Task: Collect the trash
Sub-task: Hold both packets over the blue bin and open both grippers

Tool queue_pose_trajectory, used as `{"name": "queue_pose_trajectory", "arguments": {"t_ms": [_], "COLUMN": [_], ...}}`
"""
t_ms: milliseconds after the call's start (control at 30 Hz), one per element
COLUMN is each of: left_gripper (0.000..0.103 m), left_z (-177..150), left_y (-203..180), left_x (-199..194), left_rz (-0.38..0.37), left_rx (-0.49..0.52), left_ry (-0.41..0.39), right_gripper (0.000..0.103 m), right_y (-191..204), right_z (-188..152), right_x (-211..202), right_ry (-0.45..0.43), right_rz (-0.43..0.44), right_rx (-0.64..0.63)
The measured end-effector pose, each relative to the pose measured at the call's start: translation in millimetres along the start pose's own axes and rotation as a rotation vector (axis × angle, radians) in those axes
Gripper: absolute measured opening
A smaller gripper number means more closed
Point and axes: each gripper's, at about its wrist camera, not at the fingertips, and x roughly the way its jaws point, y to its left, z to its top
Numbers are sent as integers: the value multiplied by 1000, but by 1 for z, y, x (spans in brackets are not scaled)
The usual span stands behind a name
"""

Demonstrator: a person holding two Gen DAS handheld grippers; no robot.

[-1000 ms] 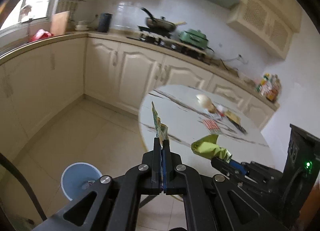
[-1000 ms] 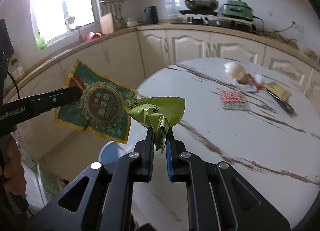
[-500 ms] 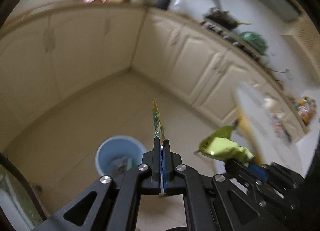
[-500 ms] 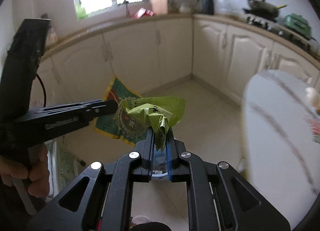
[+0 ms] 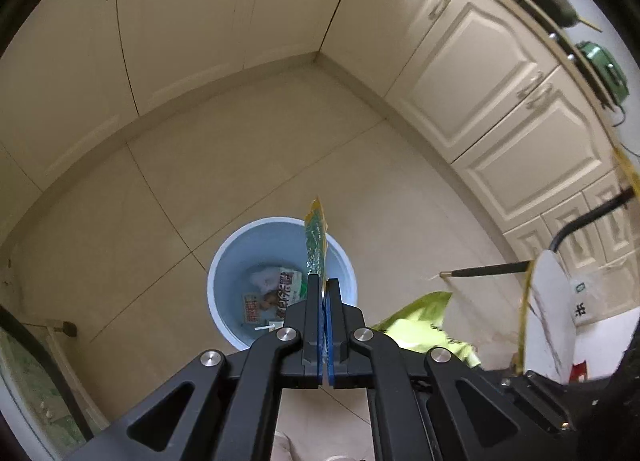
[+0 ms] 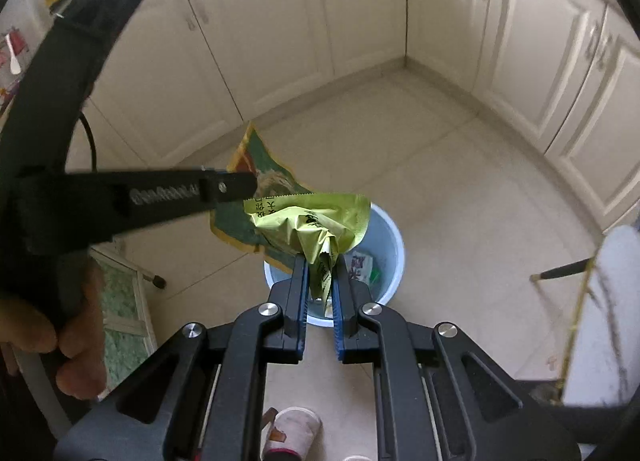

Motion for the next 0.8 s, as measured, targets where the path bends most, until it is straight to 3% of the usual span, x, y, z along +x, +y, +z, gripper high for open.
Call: {"name": "queue_pose_trajectory", "arguments": {"t_ms": [100, 167, 233, 300, 367, 500, 633, 800], "left_gripper": [0, 6, 29, 44, 45, 45, 45, 45], "left_z": [12, 16, 18, 30, 32, 24, 8, -14], "left_y": [10, 18, 28, 26, 29, 28, 20, 22], "left_x": [24, 33, 36, 39, 30, 10, -22, -80], "left_rz": [11, 24, 48, 64, 69, 76, 102, 119], "left_rx": [-41, -65, -72, -73, -95, -112, -104, -128], "left_ry": [32, 60, 58, 41, 9, -26, -88, -185], "right_gripper": [10, 10, 11, 13, 28, 41, 42, 47], "right_y": [-12, -21, -31, -38, -39, -32, -21, 0], "right_z": [2, 3, 5, 6, 4, 4, 7, 5], "right_x": [35, 53, 66, 73, 75, 70, 52, -4], "right_ry": [40, 64, 78, 90, 77, 24, 8, -61], "right_rz": [17, 43, 61, 76, 82, 101, 89, 37], "right_rx": [28, 60, 81, 85, 82, 73, 46, 19]}}
